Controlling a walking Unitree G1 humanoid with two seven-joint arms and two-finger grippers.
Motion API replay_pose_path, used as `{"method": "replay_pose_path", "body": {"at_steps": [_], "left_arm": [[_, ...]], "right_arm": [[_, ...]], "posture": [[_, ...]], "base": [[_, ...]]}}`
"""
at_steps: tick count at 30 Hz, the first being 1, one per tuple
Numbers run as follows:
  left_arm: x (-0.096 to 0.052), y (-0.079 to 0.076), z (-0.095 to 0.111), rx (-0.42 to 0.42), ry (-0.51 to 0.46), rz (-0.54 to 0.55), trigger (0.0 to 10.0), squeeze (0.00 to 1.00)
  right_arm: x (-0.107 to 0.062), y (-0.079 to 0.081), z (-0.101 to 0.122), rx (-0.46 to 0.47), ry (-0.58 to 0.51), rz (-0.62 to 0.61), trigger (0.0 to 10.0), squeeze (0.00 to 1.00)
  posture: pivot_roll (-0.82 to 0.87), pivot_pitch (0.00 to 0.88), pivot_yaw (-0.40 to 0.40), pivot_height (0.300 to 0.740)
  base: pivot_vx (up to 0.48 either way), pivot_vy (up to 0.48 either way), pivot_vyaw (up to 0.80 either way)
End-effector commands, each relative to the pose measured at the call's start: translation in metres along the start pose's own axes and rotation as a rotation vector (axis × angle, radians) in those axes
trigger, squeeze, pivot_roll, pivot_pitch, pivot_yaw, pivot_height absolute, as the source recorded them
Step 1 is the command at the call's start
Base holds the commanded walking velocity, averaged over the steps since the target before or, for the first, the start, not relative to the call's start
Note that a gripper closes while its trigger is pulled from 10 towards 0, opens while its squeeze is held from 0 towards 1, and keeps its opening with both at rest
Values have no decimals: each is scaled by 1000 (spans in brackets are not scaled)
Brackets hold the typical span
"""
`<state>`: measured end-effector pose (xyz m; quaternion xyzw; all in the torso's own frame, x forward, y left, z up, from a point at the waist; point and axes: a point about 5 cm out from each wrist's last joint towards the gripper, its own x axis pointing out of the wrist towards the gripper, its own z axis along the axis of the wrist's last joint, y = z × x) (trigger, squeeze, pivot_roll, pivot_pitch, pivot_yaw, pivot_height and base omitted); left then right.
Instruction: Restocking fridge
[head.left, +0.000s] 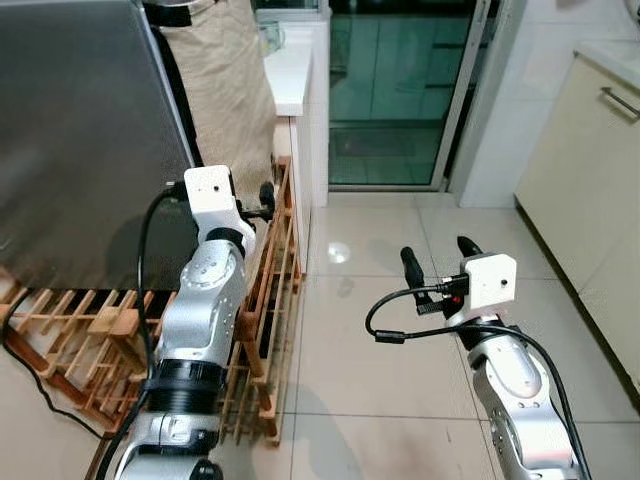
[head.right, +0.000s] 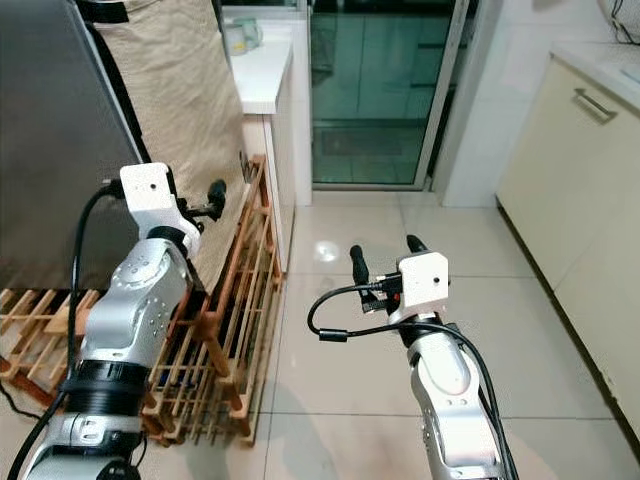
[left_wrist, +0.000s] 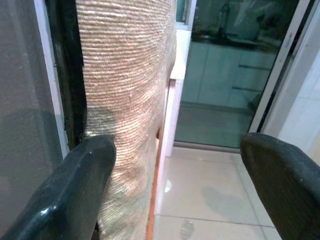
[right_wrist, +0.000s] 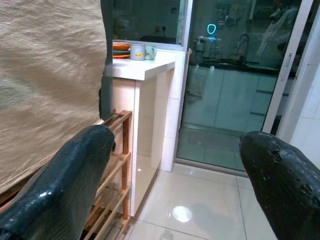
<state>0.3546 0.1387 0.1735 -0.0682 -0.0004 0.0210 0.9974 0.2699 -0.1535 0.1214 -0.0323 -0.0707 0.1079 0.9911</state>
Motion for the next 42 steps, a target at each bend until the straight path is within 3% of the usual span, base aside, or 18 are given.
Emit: {"method": "replay_pose_path", "body": {"at_steps": [1, 10, 15, 22, 28, 42], "left_arm": [[5, 12, 14, 1, -39, 46, 10000, 0], [-17, 33, 7, 4, -13, 48, 10000, 0], [-14, 35, 9, -24, -22, 87, 10000, 0], [6, 20, 19, -58, -36, 71, 10000, 0], [15, 7, 27, -81, -52, 31, 10000, 0], [5, -7, 19, -100, -9, -37, 10000, 0]], "right_arm": [[-3, 0, 1, -5, -3, -2, 10000, 0], [-7, -3, 0, -7, 3, -17, 10000, 0], [-4, -1, -2, -2, 9, -2, 10000, 0], [1, 3, -1, 2, 2, 10, 10000, 0], [0, 2, 0, -3, -4, 1, 10000, 0], [-3, 2, -3, -1, 8, -11, 10000, 0]], "posture": [[-189, 0, 77, 740], [-171, 0, 67, 740], [-157, 0, 59, 740], [-164, 0, 63, 740], [-185, 0, 78, 740], [-177, 0, 83, 740]], "base": [[0, 0, 0], [0, 0, 0], [0, 0, 0], [0, 0, 0], [0, 0, 0], [0, 0, 0]]}}
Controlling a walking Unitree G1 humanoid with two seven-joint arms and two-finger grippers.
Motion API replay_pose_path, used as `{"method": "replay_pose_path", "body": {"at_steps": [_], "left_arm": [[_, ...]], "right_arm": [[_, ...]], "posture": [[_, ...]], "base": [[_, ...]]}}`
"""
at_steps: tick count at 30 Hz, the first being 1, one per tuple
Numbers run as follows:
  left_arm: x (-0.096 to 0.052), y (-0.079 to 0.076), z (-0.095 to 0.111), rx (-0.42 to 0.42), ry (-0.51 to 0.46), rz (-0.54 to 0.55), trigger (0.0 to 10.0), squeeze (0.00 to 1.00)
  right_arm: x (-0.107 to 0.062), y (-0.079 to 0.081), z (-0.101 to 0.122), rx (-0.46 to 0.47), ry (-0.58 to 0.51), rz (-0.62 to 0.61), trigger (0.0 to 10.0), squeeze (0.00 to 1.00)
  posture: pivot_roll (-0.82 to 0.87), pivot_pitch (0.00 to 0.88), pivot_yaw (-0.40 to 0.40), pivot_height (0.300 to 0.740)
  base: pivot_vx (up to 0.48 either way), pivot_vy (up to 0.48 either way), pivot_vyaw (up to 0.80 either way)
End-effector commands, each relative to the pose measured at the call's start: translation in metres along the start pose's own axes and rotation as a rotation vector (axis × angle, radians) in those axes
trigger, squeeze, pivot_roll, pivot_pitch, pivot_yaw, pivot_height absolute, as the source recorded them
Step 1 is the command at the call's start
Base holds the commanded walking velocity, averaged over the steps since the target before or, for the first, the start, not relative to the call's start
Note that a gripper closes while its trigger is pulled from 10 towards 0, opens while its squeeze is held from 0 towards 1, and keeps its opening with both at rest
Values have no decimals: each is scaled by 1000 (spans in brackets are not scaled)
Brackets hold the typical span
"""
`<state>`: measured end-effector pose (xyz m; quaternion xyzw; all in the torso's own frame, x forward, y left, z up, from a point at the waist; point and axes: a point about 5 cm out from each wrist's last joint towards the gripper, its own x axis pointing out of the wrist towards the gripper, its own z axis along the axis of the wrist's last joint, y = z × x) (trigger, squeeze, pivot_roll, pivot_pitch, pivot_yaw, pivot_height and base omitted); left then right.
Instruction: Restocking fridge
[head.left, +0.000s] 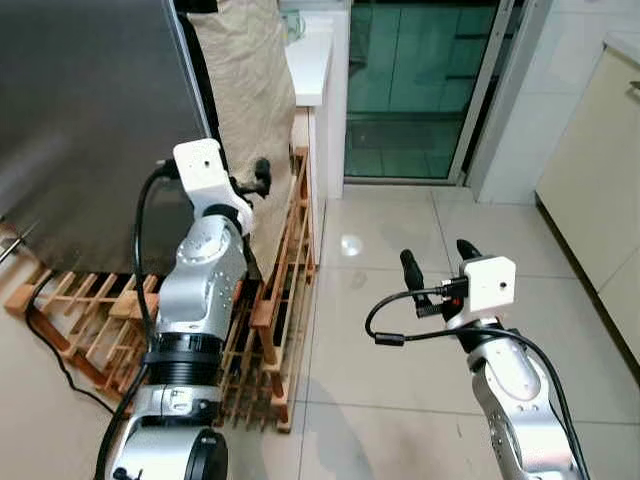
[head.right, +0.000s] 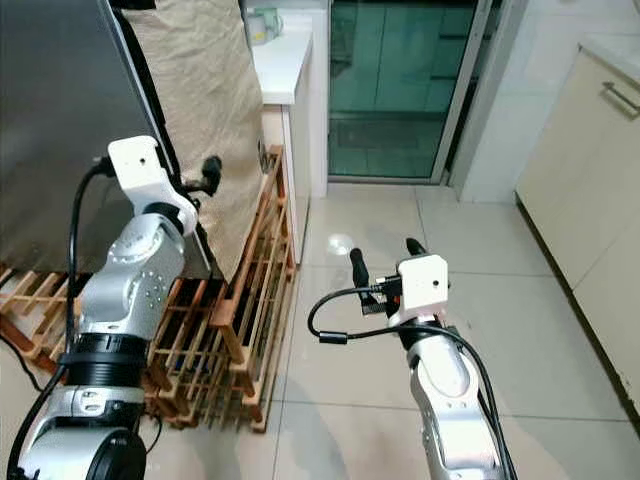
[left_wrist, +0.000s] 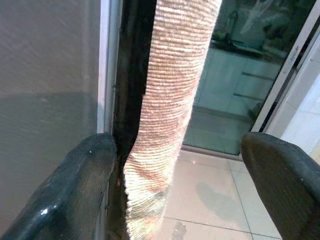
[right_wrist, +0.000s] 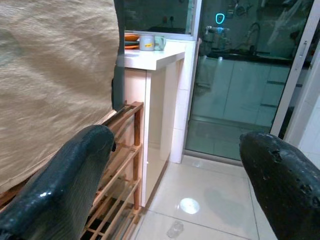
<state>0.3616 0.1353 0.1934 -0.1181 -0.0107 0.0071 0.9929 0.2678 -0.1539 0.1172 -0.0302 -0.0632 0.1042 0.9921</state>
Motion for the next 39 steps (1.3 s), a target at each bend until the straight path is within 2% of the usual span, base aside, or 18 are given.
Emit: {"method": "replay_pose_path", "body": {"at_steps": [1, 11, 14, 18, 19, 20, 22, 23, 24, 27, 31, 33, 34, 35, 36, 37, 38, 39], "left_arm": [[-1, -1, -1, 0, 12, -9, 10000, 0], [14, -9, -11, -6, 73, -3, 10000, 0], [15, -32, -8, -47, 69, -146, 10000, 0], [8, -72, -5, -140, 72, -421, 10000, 0], [4, -95, -4, -163, 66, -524, 10000, 0], [4, -95, -4, -163, 66, -524, 10000, 0], [-4, -128, -1, -193, 53, -654, 10000, 0], [-4, -128, -1, -193, 53, -654, 10000, 0], [-11, -148, -1, -232, 61, -735, 10000, 0], [-19, -161, -2, -227, 60, -795, 10000, 0], [-21, -149, 1, -233, 51, -822, 10000, 0], [-17, -134, 1, -217, 52, -784, 10000, 0], [-13, -117, 3, -183, 39, -733, 10000, 0], [-13, -117, 3, -183, 39, -733, 10000, 0], [-10, -97, 4, -148, 31, -682, 10000, 0], [-7, -56, 1, -55, 25, -551, 10000, 0], [-7, -56, 1, -55, 25, -551, 10000, 0], [-9, -23, -4, 1, 35, -444, 10000, 0]], "right_arm": [[0, 2, 1, -5, -6, -3, 10000, 0], [2, 3, 1, -4, -6, 2, 10000, 0], [2, 3, 3, -4, -12, 1, 10000, 0], [2, 1, 3, -3, -9, -3, 10000, 0], [1, 0, 1, 1, 0, -9, 10000, 0], [1, 0, 1, 1, 0, -9, 10000, 0], [2, 0, 0, 3, 5, -13, 10000, 0], [2, 0, 0, 3, 5, -13, 10000, 0], [1, 1, 0, 5, 5, -15, 10000, 0], [0, 2, 1, 5, 6, -16, 10000, 0], [-2, 0, 1, 9, 7, -19, 10000, 0], [-1, 2, 1, 14, 11, -19, 10000, 0], [1, 3, 2, 16, 10, -16, 10000, 0], [1, 3, 2, 16, 10, -16, 10000, 0], [5, 3, 2, 31, 14, -22, 10000, 0], [14, -2, 0, 81, 32, -46, 10000, 0], [14, -2, 0, 81, 32, -46, 10000, 0], [21, -8, -4, 115, 53, -89, 10000, 0]], "posture": [[-175, 0, 82, 740], [-177, 0, 82, 740], [-177, 0, 82, 740], [-194, 0, 92, 740], [-210, 0, 100, 740], [-210, 0, 100, 740], [-226, 0, 106, 740], [-226, 0, 106, 740], [-239, 0, 112, 740], [-249, 0, 119, 740], [-235, 0, 119, 740], [-226, 0, 115, 740], [-213, 0, 114, 740], [-213, 0, 114, 740], [-199, 0, 111, 740], [-162, 0, 104, 740], [-162, 0, 104, 740], [-144, 0, 102, 740]], "base": [[0, 0, 0], [0, 0, 0], [0, 0, 0], [0, 0, 0], [0, 0, 0], [0, 0, 0], [0, 0, 0], [0, 0, 0], [0, 0, 0], [0, 0, 0], [0, 0, 0], [0, 0, 0], [0, 0, 0], [0, 0, 0], [0, 0, 0], [0, 0, 0], [0, 0, 0], [0, 0, 0]]}}
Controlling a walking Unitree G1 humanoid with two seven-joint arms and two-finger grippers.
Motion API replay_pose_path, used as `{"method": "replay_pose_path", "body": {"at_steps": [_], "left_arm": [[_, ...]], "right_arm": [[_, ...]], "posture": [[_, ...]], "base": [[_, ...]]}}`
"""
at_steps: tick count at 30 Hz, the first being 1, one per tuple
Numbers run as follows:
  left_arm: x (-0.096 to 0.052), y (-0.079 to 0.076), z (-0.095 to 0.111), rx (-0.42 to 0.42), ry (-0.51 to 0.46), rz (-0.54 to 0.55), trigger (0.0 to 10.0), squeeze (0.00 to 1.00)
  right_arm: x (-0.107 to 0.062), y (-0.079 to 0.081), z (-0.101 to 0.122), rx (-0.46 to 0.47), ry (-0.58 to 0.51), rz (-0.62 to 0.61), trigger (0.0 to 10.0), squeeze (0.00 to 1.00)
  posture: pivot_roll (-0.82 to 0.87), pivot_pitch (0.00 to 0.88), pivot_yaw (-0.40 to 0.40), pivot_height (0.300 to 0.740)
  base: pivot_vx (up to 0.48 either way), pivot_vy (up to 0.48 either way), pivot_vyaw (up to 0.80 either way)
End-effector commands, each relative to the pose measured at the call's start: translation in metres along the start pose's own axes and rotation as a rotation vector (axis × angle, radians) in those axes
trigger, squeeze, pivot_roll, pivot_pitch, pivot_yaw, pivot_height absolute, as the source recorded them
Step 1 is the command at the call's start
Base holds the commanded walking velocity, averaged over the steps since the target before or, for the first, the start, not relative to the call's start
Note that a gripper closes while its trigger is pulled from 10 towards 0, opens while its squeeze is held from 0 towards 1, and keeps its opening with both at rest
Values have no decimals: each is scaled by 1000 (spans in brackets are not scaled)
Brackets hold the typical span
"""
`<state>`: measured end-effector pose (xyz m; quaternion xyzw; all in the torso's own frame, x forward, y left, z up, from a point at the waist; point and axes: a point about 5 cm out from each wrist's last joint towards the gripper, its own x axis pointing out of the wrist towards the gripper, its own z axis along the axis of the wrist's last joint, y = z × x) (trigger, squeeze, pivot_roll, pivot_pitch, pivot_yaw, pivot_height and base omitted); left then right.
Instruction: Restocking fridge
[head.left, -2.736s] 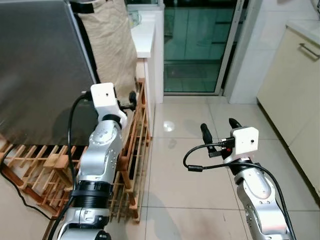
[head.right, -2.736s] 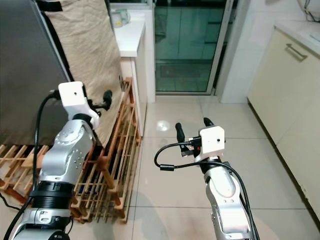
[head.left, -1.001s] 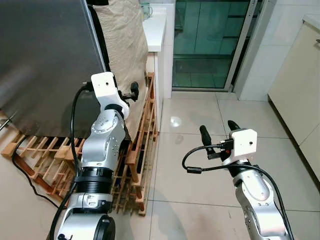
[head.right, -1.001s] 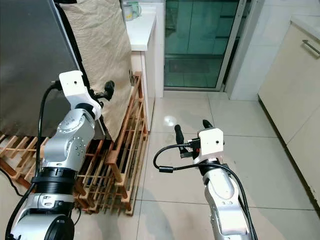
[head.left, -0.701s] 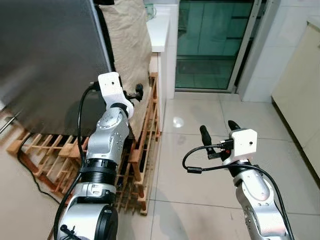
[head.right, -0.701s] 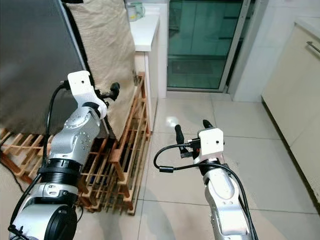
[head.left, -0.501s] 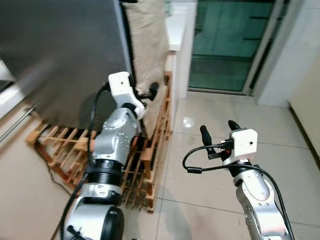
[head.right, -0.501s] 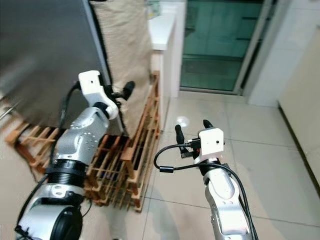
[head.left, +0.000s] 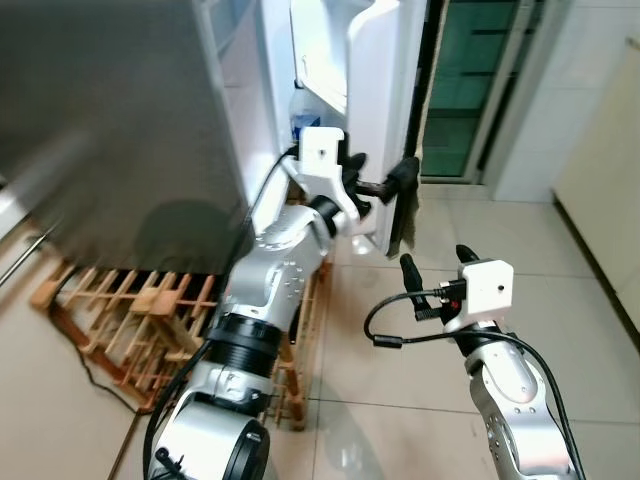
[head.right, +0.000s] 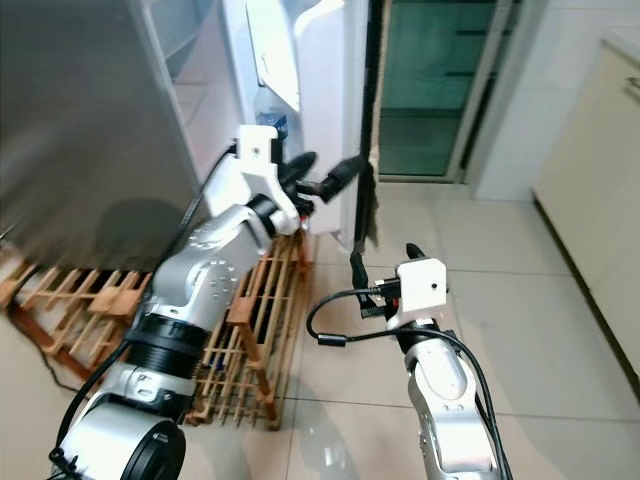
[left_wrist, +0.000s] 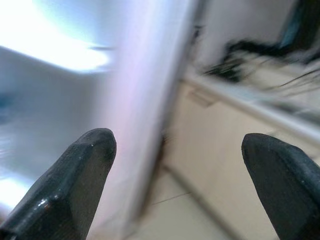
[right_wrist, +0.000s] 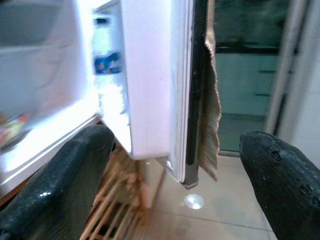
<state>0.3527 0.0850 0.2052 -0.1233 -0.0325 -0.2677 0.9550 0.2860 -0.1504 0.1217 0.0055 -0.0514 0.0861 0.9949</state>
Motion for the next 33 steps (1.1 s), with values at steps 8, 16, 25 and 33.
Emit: {"method": "replay_pose_path", "body": {"at_steps": [8, 16, 25, 33], "left_arm": [[-92, 82, -6, 14, -34, 426, 10000, 0], [-126, 59, -32, -67, -55, 529, 10000, 0], [-133, 57, -39, -55, -42, 569, 10000, 0], [-130, 43, -46, -108, -52, 584, 10000, 0]], "right_arm": [[28, -18, -1, 96, 31, -104, 10000, 0], [34, -28, -3, 88, 55, -89, 10000, 0], [43, -31, 3, 46, 53, -22, 10000, 0], [50, -22, 5, 29, 61, 69, 10000, 0]], "posture": [[-83, 0, 92, 740], [-77, 0, 37, 740], [-70, 0, -45, 740], [-60, 0, -76, 740]], "base": [[0, 0, 0], [0, 0, 334], [0, 0, 589], [0, 205, 584]]}}
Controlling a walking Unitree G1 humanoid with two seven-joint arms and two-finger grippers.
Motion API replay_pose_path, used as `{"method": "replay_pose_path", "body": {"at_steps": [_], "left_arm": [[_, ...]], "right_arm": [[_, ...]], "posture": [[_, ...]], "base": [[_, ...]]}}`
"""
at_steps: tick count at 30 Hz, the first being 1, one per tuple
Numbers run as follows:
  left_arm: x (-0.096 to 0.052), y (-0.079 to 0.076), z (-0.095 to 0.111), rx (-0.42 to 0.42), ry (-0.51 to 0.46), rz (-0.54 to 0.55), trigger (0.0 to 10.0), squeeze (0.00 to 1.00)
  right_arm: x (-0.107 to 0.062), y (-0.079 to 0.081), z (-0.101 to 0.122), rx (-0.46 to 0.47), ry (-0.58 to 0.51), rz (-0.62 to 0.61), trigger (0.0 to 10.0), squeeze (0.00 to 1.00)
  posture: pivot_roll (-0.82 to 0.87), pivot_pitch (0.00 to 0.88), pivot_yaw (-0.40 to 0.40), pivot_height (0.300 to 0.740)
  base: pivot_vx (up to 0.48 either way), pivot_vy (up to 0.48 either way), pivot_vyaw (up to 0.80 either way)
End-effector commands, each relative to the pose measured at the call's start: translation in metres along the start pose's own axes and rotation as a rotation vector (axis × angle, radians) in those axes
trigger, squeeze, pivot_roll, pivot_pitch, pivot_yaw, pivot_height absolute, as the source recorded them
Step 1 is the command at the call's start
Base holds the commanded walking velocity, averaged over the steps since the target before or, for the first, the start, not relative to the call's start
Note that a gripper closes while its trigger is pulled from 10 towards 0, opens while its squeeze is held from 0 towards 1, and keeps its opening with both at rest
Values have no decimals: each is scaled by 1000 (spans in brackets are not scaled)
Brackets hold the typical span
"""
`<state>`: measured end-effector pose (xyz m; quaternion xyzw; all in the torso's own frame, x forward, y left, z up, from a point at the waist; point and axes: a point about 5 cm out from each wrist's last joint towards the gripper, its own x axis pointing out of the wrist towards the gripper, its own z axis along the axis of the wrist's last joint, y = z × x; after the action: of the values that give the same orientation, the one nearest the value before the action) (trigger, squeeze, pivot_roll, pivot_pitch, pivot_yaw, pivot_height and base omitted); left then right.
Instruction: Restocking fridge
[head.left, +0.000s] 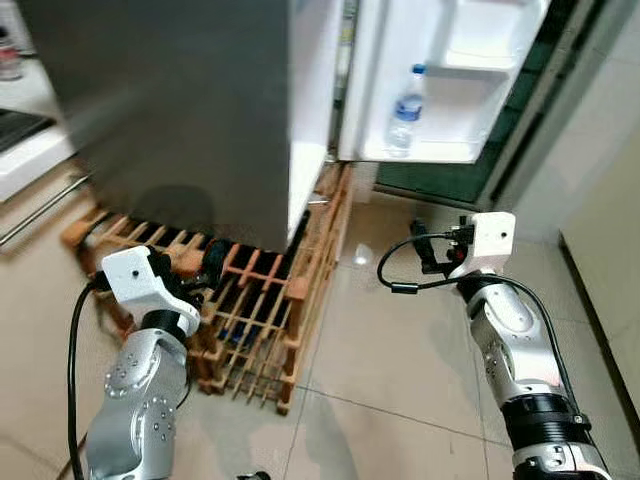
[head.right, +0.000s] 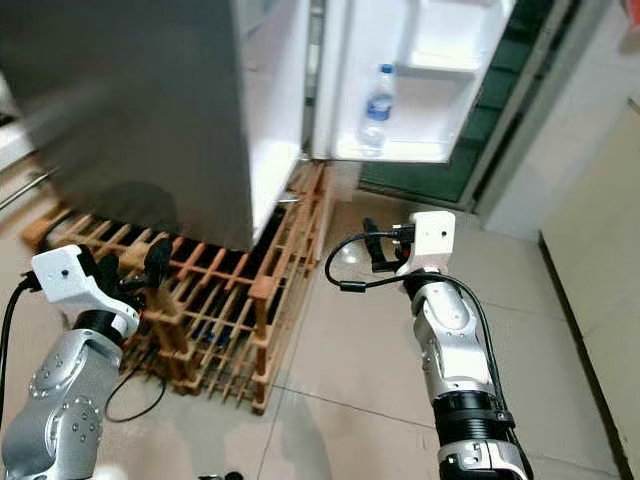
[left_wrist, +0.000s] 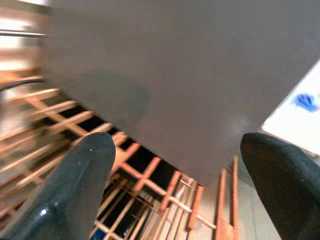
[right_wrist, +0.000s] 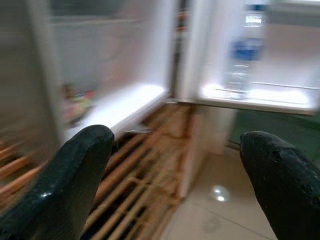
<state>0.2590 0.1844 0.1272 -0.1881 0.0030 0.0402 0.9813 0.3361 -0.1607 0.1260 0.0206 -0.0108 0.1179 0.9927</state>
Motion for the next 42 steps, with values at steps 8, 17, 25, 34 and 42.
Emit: {"method": "replay_pose_path", "body": {"at_steps": [8, 17, 25, 34, 42], "left_arm": [[8, -21, 0, 55, -1, -15, 10000, 0], [-1, 2, 21, 311, -78, 168, 10000, 0], [-10, 5, 26, 364, -58, 181, 10000, 0], [1, 0, 28, 405, -61, 206, 10000, 0], [9, -3, 15, 390, 5, 166, 10000, 0]], "right_arm": [[8, 4, 10, 14, -44, 33, 10000, 0], [7, 23, -4, 84, -15, 121, 10000, 0], [10, 32, -11, 98, 0, 152, 10000, 8], [19, 39, -6, 103, -10, 208, 10000, 27], [20, 45, -6, 130, -12, 239, 10000, 39]], "posture": [[-59, 0, -56, 740], [-23, 0, -37, 740], [22, 0, -28, 740], [23, 0, -45, 740], [16, 0, -48, 740]], "base": [[0, 229, 578], [0, -213, 575], [0, -476, 570], [0, -260, 563], [0, 0, 545]]}}
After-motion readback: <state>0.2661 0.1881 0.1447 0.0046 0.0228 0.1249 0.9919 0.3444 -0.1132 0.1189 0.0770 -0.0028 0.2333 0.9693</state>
